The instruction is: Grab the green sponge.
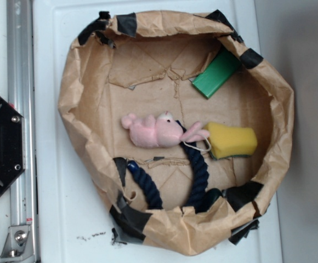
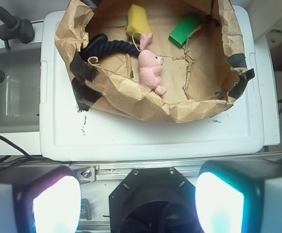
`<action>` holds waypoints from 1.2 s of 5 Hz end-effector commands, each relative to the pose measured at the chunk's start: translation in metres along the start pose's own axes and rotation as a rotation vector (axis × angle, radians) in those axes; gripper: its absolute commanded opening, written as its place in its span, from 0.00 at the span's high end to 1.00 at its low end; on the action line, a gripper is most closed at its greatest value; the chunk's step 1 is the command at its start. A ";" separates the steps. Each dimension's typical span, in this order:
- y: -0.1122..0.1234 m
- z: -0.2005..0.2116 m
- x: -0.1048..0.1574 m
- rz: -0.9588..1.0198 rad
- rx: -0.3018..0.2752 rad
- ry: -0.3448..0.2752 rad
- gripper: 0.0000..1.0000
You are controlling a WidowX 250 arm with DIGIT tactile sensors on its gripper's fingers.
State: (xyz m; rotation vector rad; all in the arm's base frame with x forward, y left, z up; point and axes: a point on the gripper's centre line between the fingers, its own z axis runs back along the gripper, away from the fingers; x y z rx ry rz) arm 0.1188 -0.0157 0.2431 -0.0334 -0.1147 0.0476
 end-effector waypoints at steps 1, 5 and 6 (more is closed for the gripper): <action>0.000 0.000 0.000 0.000 0.000 0.000 0.00; 0.041 -0.102 0.153 0.055 0.024 -0.156 0.00; 0.012 -0.142 0.182 0.010 -0.058 -0.093 0.00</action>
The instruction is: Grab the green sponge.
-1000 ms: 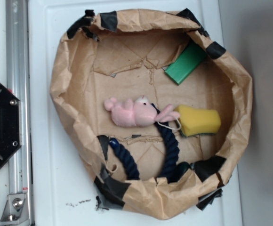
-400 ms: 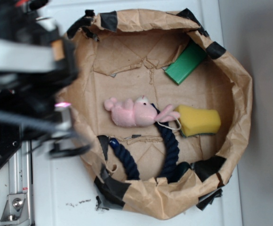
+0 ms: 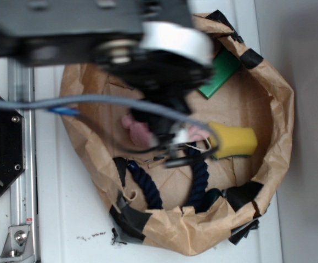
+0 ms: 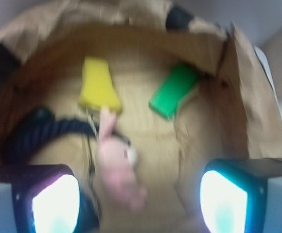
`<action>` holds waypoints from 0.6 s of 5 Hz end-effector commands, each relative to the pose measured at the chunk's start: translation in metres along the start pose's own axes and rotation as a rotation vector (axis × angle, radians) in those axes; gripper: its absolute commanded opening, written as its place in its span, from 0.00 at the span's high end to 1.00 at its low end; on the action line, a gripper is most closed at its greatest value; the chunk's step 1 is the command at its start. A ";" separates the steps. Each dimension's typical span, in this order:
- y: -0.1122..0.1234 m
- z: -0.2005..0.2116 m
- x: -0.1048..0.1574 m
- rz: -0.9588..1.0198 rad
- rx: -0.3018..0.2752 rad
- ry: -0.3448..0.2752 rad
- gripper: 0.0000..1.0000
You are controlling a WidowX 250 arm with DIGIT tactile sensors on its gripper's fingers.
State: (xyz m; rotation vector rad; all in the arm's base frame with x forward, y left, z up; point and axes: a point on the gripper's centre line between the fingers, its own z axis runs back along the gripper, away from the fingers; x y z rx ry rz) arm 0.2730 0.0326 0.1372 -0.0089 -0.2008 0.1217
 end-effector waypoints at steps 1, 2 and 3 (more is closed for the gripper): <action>-0.042 -0.049 0.039 -0.081 -0.097 0.017 0.00; -0.044 -0.073 0.044 -0.100 -0.195 0.040 0.00; -0.050 -0.092 0.042 -0.121 -0.145 0.070 0.00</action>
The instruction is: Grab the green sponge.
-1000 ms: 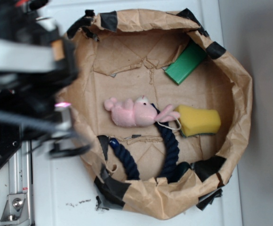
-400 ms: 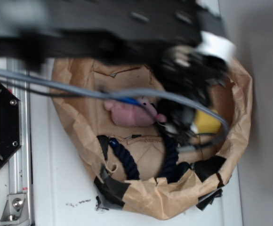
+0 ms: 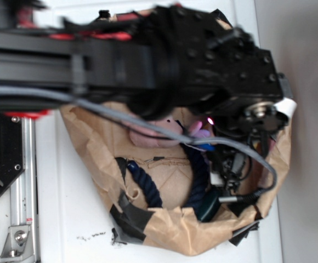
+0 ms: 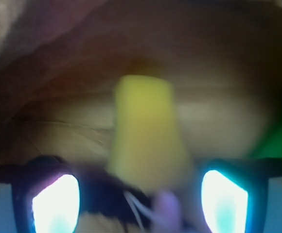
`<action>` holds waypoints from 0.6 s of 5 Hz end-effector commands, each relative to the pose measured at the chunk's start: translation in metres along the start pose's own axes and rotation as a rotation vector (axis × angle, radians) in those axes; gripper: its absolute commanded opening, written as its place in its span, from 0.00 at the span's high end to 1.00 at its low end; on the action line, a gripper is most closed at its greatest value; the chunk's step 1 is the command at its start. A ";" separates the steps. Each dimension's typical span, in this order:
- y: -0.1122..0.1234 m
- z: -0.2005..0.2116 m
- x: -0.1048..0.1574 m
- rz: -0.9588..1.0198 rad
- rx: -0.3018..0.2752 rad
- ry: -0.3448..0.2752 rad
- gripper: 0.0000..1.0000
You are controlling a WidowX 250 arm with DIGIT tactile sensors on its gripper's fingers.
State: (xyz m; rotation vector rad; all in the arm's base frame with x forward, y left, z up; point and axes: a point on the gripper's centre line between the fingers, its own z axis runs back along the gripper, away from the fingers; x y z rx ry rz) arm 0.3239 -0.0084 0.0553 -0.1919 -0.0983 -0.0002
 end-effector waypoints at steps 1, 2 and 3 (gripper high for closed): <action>0.001 -0.012 0.015 -0.022 0.131 -0.026 0.00; 0.015 -0.009 0.018 0.016 0.156 -0.031 1.00; 0.019 0.023 0.012 0.025 0.140 -0.043 1.00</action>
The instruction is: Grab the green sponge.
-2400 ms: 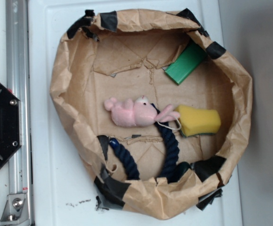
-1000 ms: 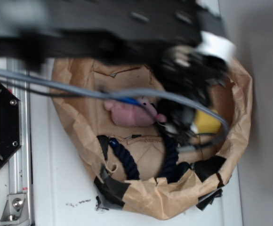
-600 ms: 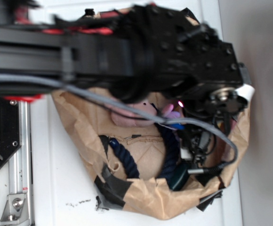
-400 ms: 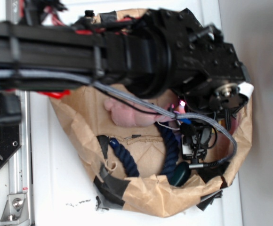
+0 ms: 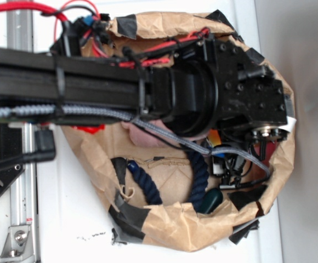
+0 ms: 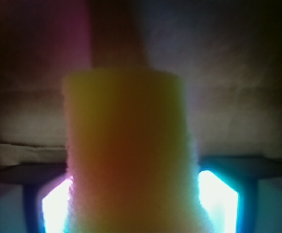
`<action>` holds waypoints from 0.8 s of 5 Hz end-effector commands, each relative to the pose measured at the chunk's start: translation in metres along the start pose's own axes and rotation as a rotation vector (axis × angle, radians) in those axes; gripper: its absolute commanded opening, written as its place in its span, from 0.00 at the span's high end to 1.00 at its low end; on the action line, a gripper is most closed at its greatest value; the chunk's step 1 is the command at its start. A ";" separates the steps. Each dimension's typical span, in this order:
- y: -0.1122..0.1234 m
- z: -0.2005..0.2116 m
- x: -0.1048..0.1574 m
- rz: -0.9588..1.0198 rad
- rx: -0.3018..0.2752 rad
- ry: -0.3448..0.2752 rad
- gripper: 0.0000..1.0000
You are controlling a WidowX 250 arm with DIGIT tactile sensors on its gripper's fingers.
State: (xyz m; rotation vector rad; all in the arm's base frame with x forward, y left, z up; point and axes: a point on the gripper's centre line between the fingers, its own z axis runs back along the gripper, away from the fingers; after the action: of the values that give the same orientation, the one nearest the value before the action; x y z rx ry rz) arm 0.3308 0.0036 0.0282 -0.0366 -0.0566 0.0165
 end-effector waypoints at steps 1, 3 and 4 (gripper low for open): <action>0.019 0.098 -0.012 0.031 -0.031 -0.101 1.00; 0.028 0.157 -0.054 0.113 0.095 0.009 1.00; 0.025 0.171 -0.065 0.097 0.107 -0.021 1.00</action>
State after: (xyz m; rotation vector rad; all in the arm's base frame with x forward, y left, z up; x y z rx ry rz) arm 0.2532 0.0399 0.1783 0.0680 -0.0182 0.1233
